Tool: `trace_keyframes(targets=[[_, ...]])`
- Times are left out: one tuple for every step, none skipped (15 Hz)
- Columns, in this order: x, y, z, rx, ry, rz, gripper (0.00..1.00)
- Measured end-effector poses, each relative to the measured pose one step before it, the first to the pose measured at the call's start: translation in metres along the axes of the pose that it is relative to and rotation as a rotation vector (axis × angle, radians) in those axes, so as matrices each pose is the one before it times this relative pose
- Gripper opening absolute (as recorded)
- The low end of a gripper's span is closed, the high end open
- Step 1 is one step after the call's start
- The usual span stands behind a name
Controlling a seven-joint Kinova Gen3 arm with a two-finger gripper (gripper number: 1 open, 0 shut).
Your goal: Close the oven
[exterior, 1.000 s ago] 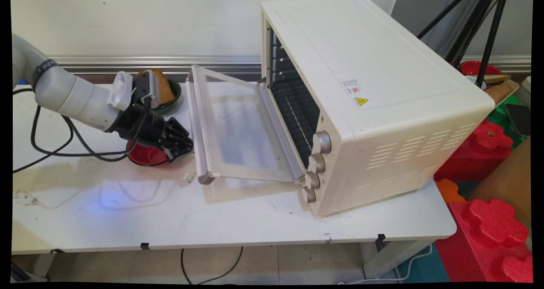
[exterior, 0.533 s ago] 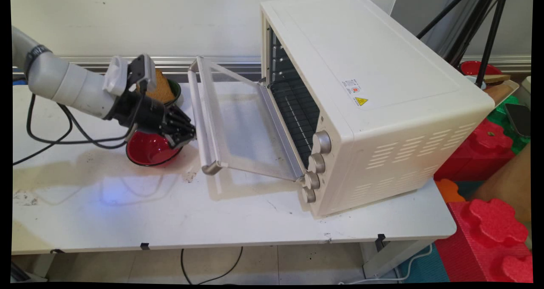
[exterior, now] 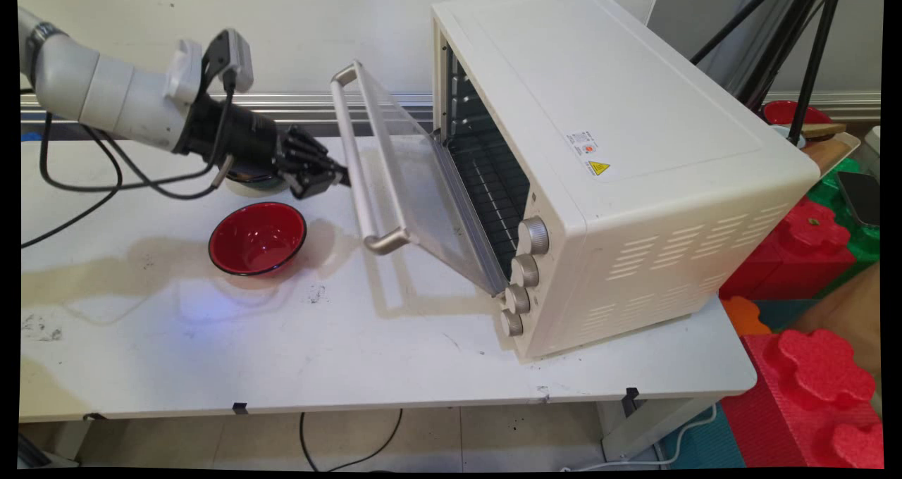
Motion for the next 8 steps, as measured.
trace_keyframes(targets=[[0.00300,-0.00134,-0.00091,0.00129,0.00939,-0.00159,0.00],[0.00500,-0.00224,-0.00145,0.00251,0.01574,-0.00280,0.00],[0.00448,-0.00205,-0.00092,0.00191,0.01360,-0.00206,0.00],[0.00553,-0.00253,-0.00134,0.00268,0.01756,-0.00313,0.00],[0.00343,-0.00156,-0.00063,0.00187,0.01067,-0.00149,0.00],[0.00267,-0.00129,-0.00041,0.00112,0.00833,-0.00151,0.00],[0.00375,-0.00179,-0.00064,0.00148,0.01213,-0.00235,0.00],[0.00256,-0.00124,-0.00043,0.00095,0.00839,-0.00129,0.00]])
